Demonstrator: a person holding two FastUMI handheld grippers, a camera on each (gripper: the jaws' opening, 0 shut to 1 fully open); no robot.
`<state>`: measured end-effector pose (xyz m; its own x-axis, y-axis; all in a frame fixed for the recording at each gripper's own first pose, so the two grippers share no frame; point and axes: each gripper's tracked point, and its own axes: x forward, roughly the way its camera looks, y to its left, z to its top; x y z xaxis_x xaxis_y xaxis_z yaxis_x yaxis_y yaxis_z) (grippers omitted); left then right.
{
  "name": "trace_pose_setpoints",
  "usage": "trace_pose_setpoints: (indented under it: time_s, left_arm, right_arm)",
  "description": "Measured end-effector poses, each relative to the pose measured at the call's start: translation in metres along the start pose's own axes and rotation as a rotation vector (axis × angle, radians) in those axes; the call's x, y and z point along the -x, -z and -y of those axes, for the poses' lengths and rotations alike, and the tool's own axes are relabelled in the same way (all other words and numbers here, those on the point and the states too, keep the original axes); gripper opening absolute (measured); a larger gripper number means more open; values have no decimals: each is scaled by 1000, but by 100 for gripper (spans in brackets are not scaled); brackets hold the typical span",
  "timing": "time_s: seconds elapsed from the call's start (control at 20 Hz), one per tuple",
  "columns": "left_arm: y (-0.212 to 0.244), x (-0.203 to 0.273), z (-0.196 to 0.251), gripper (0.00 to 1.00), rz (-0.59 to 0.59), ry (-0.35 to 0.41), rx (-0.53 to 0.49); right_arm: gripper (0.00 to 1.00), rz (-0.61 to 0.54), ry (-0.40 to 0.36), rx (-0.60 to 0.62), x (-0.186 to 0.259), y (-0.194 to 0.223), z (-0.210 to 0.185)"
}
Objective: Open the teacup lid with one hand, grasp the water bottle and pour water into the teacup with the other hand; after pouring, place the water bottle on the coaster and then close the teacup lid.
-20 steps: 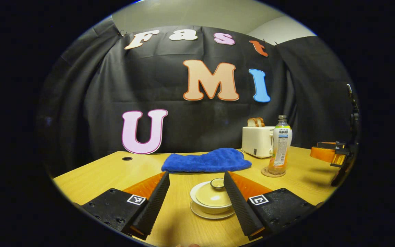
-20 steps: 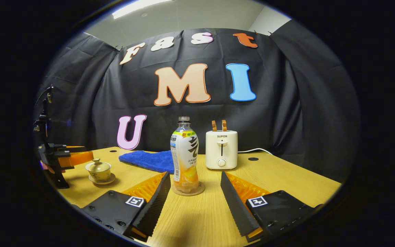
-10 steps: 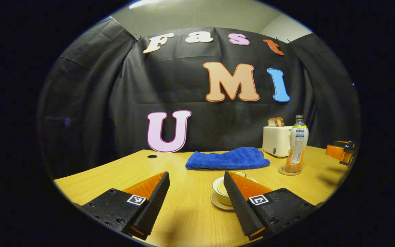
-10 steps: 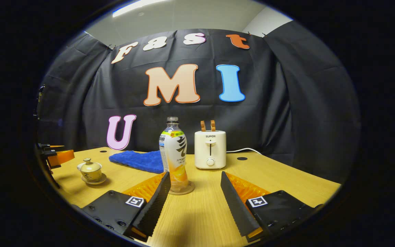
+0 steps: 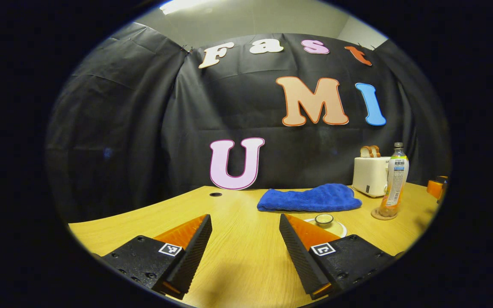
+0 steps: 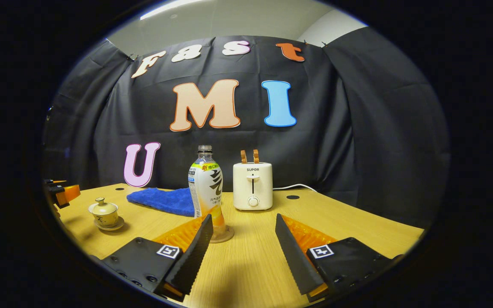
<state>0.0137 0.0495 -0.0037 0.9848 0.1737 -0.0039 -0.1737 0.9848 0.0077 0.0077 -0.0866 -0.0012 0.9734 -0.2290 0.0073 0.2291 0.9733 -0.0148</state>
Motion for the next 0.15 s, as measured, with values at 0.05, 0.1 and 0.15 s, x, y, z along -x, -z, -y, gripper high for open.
trace_pose_setpoints:
  time_s: [0.05,0.1,0.15]
  left_arm:
    - [1,0,0,93,-1,-1,-1]
    - [0,1,0,93,1,-1,0]
    - [0,0,0,93,0,-1,0]
  right_arm:
    - [93,0,0,0,0,0,0]
    - [93,0,0,0,0,0,0]
    - [93,0,0,0,0,0,-1]
